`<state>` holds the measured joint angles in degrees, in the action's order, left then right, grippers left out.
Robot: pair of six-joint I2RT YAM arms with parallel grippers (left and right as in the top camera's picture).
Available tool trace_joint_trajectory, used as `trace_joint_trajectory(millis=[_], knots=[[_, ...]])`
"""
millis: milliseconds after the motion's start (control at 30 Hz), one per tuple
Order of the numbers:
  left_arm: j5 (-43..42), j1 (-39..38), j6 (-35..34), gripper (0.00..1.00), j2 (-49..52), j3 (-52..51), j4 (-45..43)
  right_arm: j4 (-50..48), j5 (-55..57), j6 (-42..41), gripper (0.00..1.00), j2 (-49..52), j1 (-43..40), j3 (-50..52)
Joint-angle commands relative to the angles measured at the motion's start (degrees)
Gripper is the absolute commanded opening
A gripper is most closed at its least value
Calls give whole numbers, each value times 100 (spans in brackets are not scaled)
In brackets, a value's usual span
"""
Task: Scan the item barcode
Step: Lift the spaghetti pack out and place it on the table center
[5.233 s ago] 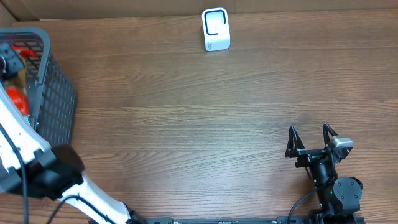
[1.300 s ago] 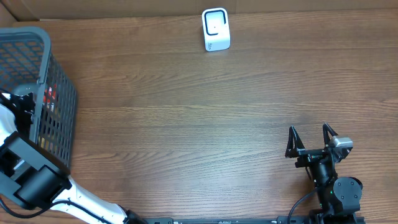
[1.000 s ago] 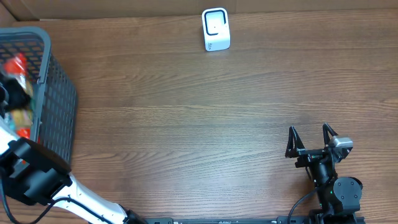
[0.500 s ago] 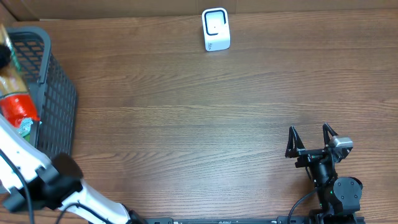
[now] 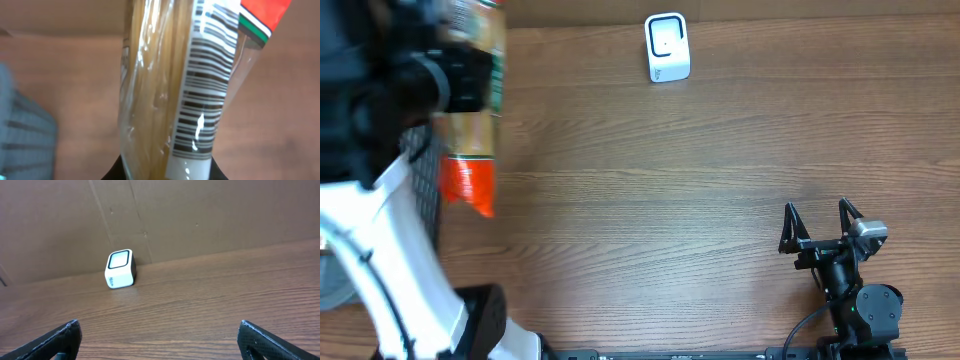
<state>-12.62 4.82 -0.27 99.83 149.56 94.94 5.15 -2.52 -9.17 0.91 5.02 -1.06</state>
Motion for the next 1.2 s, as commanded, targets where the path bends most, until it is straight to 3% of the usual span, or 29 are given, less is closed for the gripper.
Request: trace_joint_trajectory(millis=[0, 300, 667, 767, 933, 967, 1100, 1167], knots=[[763, -800, -560, 4, 498, 55, 188, -39, 55, 7, 100, -39, 35, 52], [1255, -2057, -1650, 5, 1255, -1593, 26, -39, 55, 7, 100, -39, 35, 52], [1043, -2758, -3084, 4, 1276, -5121, -2398, -39, 55, 7, 100, -39, 35, 52], [1071, -2975, -3482, 4, 1276, -5731, -2981, -39, 55, 7, 100, -39, 35, 52], [1075, -3169, -3552, 4, 1276, -6288, -3709, -39, 55, 7, 100, -39, 35, 52], [1088, -3171, -3547, 11, 1279, -6328, -3744, -39, 55, 7, 100, -39, 35, 52], [1172, -3112, -3348, 57, 1279, -6323, -3742, -39, 55, 7, 100, -39, 35, 52], [1158, -3056, -3285, 75, 1279, -6275, -3733, -39, 55, 7, 100, -39, 35, 52]])
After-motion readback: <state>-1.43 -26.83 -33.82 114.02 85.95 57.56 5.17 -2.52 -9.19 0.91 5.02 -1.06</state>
